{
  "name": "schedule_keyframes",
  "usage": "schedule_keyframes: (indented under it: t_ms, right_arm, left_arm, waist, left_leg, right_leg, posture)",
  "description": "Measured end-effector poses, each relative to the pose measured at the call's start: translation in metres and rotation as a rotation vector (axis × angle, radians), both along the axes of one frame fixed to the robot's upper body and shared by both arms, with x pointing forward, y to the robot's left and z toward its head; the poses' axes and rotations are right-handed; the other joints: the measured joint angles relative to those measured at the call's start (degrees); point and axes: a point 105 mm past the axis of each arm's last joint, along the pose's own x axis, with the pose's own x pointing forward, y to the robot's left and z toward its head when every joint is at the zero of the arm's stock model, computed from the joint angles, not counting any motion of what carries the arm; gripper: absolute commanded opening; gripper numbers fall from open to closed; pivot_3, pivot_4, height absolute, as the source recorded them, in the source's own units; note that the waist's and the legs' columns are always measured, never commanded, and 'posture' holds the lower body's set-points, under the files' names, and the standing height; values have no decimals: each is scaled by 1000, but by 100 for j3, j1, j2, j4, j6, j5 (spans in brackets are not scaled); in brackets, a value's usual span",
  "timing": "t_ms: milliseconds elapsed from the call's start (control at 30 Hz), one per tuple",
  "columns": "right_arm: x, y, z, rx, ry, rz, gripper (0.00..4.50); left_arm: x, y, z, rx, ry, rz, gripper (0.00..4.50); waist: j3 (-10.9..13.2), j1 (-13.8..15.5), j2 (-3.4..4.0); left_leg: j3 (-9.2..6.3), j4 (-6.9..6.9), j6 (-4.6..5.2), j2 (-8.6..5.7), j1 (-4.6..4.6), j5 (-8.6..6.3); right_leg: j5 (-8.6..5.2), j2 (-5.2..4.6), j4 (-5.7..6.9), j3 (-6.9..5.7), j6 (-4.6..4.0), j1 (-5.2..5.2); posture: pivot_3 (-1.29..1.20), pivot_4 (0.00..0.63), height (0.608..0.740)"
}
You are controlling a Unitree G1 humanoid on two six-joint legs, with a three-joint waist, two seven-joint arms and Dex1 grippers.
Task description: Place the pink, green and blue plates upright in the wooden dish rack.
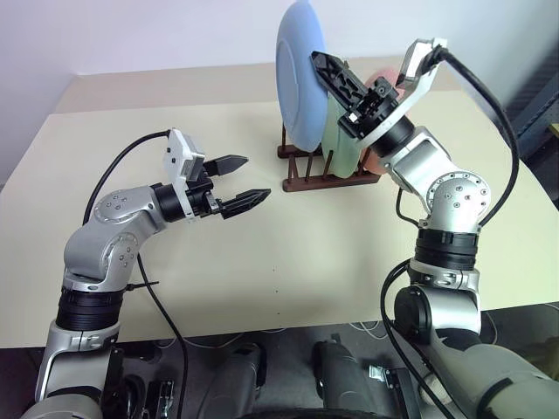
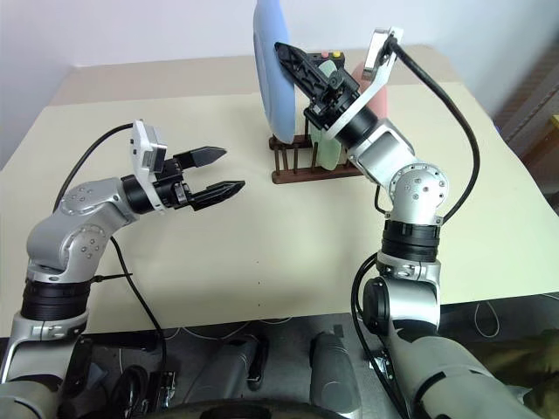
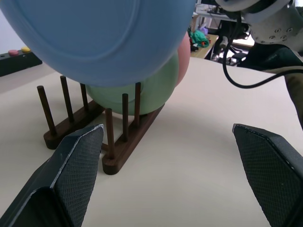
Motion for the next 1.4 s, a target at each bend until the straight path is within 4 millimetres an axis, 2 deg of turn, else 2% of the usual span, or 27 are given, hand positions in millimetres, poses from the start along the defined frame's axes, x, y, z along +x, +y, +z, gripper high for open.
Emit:
schedule_keyframes:
  t_ms: [333, 600, 1100, 1200, 1400]
  right_arm:
    - [7, 0, -9, -58, -5, -55, 29]
    - [18, 2, -28, -112, 43, -89, 29]
    - [23, 4, -36, -170, 44, -126, 29]
    - [23, 5, -36, -170, 44, -126, 941]
    - [24, 3, -37, -179, 43, -139, 3877]
  left_arm:
    - [0, 0, 0, 0, 0, 0, 4500]
    - [0, 0, 0, -1, 0, 5, 4500]
    - [1, 0, 0, -1, 0, 6, 4500]
    - [1, 0, 0, -1, 0, 5, 4500]
    - [0, -1, 0, -3, 1, 2, 4500]
  waist:
    - [0, 0, 0]
    - [0, 4, 0]
    - [0, 7, 0]
    - [0, 7, 0]
    - [0, 2, 0]
  left_leg:
    - [0, 0, 0, 0, 0, 0]
    - [0, 0, 0, 0, 0, 0]
    - [0, 0, 0, 0, 0, 0]
    - [0, 0, 0, 0, 0, 0]
    - [0, 0, 0, 0, 0, 0]
  right_leg:
    - [0, 0, 0, 0, 0, 0]
    - [0, 0, -1, 0, 0, 0]
    - [0, 0, -1, 0, 0, 0]
    - [0, 0, -1, 0, 0, 1]
    - [0, 0, -1, 0, 0, 0]
  posture:
    - [0, 150, 740]
    - [0, 150, 740]
    - [0, 150, 740]
    - [0, 150, 740]
    - [0, 150, 740]
